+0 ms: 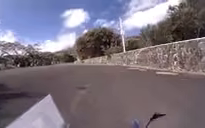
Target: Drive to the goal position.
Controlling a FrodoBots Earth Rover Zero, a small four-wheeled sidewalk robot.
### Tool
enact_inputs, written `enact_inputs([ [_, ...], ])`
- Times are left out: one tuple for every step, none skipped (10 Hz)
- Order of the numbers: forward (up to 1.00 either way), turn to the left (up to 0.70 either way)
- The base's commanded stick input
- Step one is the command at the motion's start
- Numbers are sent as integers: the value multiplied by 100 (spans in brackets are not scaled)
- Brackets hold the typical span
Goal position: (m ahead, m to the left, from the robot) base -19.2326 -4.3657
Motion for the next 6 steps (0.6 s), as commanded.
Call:
enact_inputs([
  [0, -70],
  [0, -70],
  [0, -70],
  [0, -70],
  [0, -70],
  [0, -70],
])
